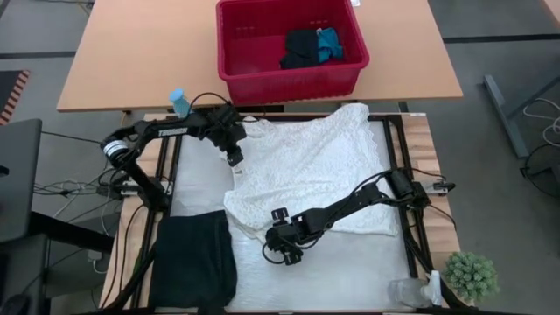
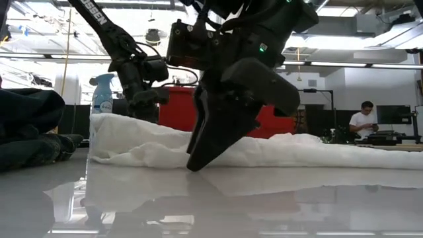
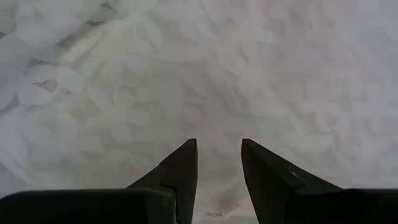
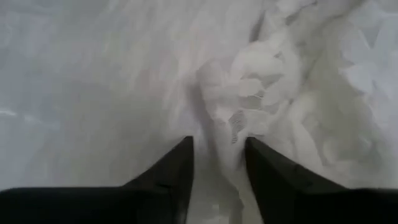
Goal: Fold Laundry from Bin
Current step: Fold the white dress from the red bin
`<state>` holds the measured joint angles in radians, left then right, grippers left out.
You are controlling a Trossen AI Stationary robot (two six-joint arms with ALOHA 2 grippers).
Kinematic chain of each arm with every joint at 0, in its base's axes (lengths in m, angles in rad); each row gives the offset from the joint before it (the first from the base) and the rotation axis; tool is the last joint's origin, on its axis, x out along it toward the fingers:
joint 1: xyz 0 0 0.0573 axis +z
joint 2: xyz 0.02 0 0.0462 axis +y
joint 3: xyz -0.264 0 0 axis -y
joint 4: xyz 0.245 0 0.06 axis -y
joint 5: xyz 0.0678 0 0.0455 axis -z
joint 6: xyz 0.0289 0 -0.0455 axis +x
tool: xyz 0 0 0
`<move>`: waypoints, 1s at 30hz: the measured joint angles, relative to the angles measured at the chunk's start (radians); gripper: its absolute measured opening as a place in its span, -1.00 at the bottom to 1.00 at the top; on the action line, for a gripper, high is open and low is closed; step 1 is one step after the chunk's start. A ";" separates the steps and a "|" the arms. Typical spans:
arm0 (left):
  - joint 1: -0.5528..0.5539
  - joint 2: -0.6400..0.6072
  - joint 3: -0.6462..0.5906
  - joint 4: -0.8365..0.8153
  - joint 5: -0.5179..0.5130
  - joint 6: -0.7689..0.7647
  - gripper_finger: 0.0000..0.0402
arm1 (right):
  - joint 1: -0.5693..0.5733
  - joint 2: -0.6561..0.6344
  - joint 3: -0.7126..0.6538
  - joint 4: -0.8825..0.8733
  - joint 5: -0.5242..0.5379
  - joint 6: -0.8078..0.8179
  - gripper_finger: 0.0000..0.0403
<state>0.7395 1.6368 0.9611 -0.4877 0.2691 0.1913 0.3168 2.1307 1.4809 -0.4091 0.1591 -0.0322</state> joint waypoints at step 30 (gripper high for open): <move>0.006 0.091 -0.072 0.095 -0.107 0.117 -0.43 | 0.057 -0.019 0.229 -0.382 -0.112 0.055 -0.78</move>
<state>0.7460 1.7283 0.8894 -0.3931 0.1623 0.3078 0.3739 2.1120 1.7096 -0.7910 0.0475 0.0231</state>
